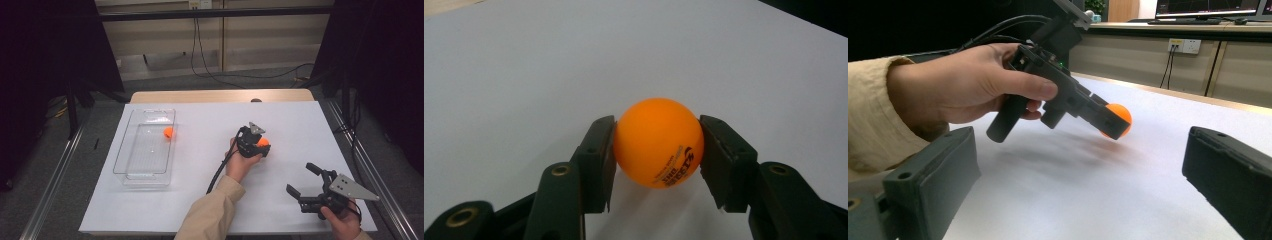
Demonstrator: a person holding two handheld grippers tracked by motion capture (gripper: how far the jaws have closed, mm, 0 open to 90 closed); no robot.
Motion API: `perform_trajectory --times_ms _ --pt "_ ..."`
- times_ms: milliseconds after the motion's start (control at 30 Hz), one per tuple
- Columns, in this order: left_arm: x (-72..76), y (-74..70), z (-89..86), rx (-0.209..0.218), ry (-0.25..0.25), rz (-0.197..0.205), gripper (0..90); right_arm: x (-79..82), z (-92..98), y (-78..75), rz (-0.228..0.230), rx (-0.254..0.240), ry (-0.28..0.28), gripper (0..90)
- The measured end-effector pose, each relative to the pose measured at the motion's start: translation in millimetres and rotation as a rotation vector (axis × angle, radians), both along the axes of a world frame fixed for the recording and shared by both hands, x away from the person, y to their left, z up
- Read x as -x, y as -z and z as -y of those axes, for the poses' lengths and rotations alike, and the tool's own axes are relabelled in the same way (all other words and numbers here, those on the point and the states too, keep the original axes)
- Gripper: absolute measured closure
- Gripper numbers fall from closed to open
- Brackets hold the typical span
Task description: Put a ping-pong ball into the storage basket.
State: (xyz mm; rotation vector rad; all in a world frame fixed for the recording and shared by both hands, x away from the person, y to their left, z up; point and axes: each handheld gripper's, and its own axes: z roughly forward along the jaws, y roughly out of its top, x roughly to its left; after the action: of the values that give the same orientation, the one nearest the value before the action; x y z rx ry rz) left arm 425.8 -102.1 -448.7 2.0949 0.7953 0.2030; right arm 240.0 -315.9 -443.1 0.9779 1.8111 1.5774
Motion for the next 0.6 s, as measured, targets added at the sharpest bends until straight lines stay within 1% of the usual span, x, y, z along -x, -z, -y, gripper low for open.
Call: perform_trajectory --times_ms 167,200,300,367,400,600 --pt "3.3 -2.2 -4.6 0.002 0.006 -0.006 51.0 0.1 -0.3 0.0 -0.001 0.000 0.000 1.2" --pt "4.1 -2.7 -5.3 -0.003 0.013 -0.003 51.0 0.1 -0.4 0.0 -0.001 0.000 0.001 1.2" --pt "6.3 -3.8 -7.6 -0.001 0.019 -0.002 50.9 0.1 -0.4 0.0 -0.001 0.000 0.001 1.2" --pt "7.5 -5.0 -9.5 0.007 0.022 -0.003 50.9 0.1 -0.3 0.1 -0.001 0.001 0.000 1.2" --pt "8.2 -5.9 -10.5 0.003 0.023 -0.002 50.9 0.1 -0.4 0.1 -0.001 0.000 0.000 1.2" --pt "10.9 -9.1 -17.1 0.009 0.026 -0.007 51.0 -0.1 -0.5 0.2 -0.002 0.000 0.000 1.2"
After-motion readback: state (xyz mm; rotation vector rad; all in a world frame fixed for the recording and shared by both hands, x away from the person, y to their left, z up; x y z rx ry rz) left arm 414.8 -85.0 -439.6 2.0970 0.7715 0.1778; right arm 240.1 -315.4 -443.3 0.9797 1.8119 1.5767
